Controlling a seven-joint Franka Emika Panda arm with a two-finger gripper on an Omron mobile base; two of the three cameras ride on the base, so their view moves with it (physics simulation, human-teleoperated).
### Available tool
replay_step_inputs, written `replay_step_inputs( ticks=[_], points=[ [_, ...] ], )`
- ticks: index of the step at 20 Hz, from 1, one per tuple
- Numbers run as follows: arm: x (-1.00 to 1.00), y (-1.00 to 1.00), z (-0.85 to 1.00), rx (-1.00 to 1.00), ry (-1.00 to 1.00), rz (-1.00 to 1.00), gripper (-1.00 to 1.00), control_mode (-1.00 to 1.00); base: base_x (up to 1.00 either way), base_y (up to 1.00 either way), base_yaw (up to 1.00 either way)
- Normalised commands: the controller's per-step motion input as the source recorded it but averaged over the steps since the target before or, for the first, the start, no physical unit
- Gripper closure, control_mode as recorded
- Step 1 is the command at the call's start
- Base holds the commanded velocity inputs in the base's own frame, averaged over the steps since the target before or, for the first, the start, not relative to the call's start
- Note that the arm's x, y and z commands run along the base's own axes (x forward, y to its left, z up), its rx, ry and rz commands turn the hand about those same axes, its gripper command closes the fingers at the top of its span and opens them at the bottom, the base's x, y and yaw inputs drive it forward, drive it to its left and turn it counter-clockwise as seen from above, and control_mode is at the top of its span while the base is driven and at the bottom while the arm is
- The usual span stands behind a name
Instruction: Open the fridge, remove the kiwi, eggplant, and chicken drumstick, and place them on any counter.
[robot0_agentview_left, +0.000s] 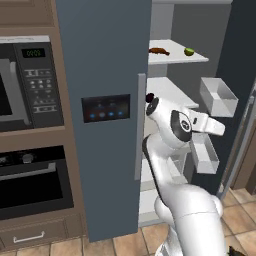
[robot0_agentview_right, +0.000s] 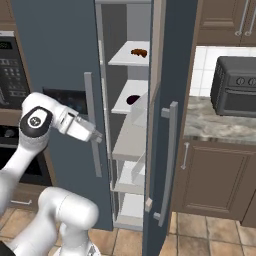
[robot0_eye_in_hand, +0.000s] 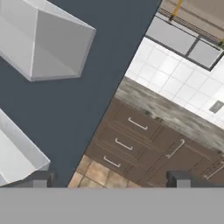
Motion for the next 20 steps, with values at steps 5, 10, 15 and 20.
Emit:
replay_step_inputs(
  ticks=[5,10,15,20],
  points=[
    [0.54,0.01,0.31,-0.11,0.06,-0.12,-1.0,-1.0,0.0,0.0,0.0],
    [0.23,-0.16,0.12,-0.04,0.05,-0.05,-1.0,-1.0,0.0,0.0,0.0],
    [0.33,-0.23,0.0,-0.05,0.01,-0.01,-1.0,-1.0,0.0,0.0,0.0],
    [0.14,-0.33,0.0,-0.03,0.0,0.0,-1.0,-1.0,0.0,0.0,0.0]
  ],
)
